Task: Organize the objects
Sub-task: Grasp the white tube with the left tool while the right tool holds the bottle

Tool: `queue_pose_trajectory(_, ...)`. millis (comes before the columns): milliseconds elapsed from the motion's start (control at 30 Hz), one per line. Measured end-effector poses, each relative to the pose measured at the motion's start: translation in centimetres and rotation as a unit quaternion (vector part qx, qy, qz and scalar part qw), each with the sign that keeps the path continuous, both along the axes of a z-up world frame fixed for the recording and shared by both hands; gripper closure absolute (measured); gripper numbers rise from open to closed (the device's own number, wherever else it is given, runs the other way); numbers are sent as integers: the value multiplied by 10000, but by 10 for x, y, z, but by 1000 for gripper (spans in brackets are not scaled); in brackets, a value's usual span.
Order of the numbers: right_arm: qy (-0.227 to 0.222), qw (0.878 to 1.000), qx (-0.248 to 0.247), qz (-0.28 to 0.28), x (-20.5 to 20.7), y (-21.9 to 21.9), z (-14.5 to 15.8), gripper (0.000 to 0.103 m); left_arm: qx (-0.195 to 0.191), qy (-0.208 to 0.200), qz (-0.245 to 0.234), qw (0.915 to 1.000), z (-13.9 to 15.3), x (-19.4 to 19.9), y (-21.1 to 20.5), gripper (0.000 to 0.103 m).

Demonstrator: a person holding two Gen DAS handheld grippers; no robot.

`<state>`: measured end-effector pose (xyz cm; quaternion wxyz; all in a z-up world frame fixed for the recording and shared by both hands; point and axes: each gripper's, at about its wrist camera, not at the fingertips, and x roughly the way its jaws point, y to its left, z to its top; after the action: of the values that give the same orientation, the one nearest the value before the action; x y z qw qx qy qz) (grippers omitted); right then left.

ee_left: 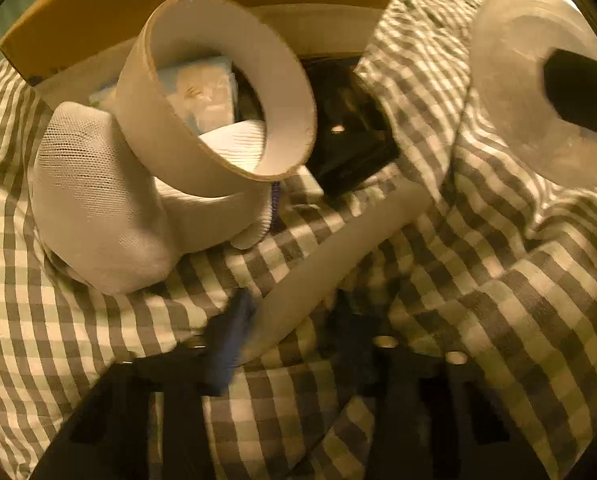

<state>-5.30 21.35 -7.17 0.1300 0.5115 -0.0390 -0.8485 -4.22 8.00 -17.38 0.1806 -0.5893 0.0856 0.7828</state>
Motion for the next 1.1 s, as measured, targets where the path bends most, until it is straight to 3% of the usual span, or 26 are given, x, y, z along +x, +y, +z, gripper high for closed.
queue_pose_trajectory(133, 37, 10000, 52, -15, 2, 0, 2, 12, -68, 375, -32, 9993, 20, 17, 0, 88)
queue_pose_trajectory(300, 227, 9996, 164, -30, 9, -1, 11, 11, 225, 596, 217, 9977, 46, 31, -19, 94)
queue_pose_trajectory(667, 758, 9966, 285, 142, 34, -14, 44, 12, 651, 1232, 611, 9884, 116, 55, -57, 96)
queue_pose_trajectory(1100, 1377, 9888, 349, 461, 31, -30, 103, 12, 601, 1865, 669, 9783, 185, 9, -64, 96)
